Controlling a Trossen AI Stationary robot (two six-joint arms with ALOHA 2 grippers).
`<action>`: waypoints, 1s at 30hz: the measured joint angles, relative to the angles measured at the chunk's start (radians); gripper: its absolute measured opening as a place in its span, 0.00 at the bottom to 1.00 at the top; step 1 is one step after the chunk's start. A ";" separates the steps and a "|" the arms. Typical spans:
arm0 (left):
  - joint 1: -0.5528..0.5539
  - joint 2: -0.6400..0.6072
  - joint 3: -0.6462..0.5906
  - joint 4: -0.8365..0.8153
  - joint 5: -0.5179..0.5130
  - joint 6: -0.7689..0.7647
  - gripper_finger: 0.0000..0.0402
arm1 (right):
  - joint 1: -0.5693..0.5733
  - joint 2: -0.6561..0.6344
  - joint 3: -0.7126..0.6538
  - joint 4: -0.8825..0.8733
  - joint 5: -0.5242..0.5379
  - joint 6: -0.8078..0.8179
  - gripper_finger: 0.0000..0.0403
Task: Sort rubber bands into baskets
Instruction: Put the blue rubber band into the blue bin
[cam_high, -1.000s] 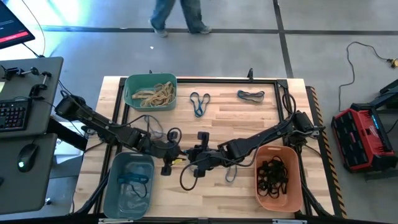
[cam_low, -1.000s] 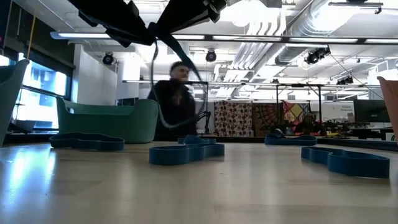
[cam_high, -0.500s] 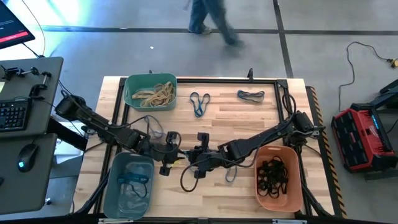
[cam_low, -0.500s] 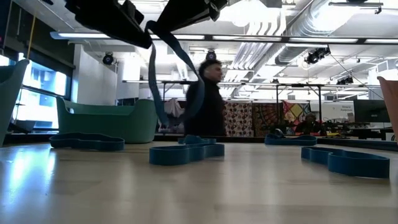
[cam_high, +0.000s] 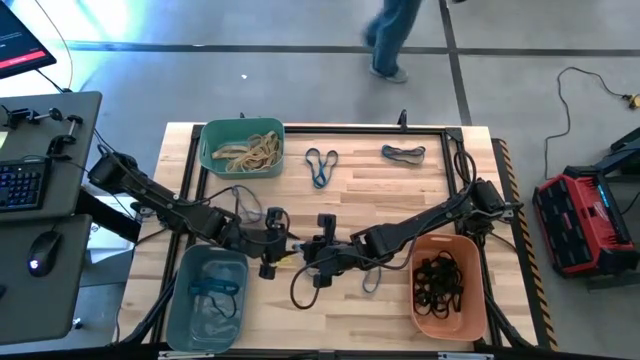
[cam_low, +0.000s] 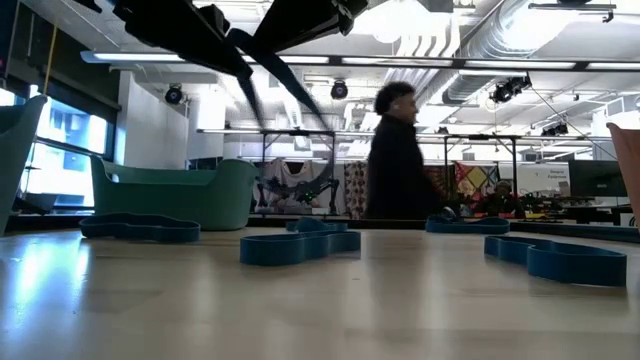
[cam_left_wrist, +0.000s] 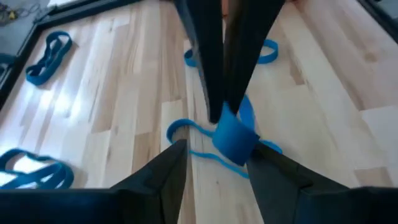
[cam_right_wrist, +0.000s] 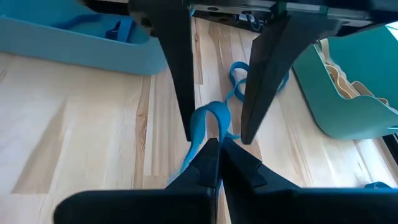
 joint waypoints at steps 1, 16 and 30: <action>0.000 0.000 0.000 0.009 0.004 0.009 0.39 | 0.000 0.000 0.000 0.000 0.000 0.000 0.00; 0.013 0.000 0.000 0.043 0.041 0.093 0.08 | 0.000 0.000 0.000 0.003 -0.020 0.019 0.00; 0.014 -0.098 0.000 -0.058 0.042 0.101 0.00 | 0.014 0.000 0.018 -0.085 -0.020 0.080 0.44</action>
